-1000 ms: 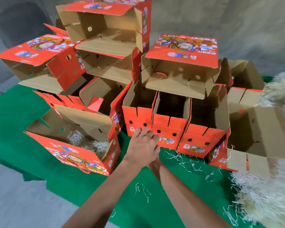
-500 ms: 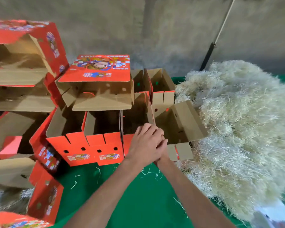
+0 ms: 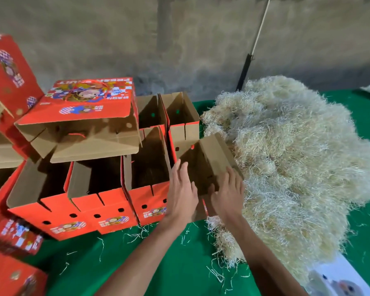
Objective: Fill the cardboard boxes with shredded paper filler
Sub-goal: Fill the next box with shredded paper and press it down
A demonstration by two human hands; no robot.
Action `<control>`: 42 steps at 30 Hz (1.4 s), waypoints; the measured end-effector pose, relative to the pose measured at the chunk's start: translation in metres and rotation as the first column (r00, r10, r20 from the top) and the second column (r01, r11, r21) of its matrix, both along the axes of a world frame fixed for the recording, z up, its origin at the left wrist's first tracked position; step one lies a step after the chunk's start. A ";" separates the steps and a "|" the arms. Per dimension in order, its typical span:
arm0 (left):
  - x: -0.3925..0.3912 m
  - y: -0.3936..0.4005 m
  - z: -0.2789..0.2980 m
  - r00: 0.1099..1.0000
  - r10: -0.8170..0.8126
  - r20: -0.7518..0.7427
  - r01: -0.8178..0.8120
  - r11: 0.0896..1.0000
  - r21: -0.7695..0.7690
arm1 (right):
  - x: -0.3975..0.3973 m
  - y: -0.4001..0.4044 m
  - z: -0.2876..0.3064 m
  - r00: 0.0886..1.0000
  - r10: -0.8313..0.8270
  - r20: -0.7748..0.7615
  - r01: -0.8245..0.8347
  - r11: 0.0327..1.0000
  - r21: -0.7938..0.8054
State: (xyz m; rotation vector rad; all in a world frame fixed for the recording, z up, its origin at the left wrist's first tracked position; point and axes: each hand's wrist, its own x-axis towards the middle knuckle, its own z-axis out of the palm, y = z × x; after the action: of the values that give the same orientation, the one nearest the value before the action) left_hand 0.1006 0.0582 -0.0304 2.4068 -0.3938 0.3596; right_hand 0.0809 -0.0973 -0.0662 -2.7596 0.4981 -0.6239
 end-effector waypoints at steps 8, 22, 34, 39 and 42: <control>0.023 -0.018 0.020 0.946 0.062 -0.317 -0.027 0.993 0.114 | 0.029 -0.041 0.005 0.957 -0.008 -0.292 0.092 0.957 0.274; 0.038 -0.019 0.071 0.937 0.138 -0.320 -0.111 0.989 0.101 | 0.029 -0.065 0.081 0.959 0.195 -0.206 -0.065 0.857 0.511; -0.009 0.057 0.073 0.840 -0.104 -0.532 0.063 0.993 -0.096 | 0.002 -0.055 0.052 0.944 0.148 -0.295 0.046 0.826 0.562; -0.018 0.098 0.073 0.817 -0.067 -0.573 0.106 0.994 0.035 | -0.004 -0.041 0.041 0.945 0.077 -0.317 0.069 0.902 0.426; -0.018 0.123 0.074 0.853 0.044 -0.520 0.080 0.974 0.213 | -0.002 -0.025 0.039 0.932 0.156 -0.328 -0.005 0.908 0.419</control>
State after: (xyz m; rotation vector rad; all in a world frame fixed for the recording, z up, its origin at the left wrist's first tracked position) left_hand 0.0822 0.1811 0.0437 2.5916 -0.2134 -0.3759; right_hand 0.0786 -0.1224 -0.0277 -2.4648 0.5146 0.0170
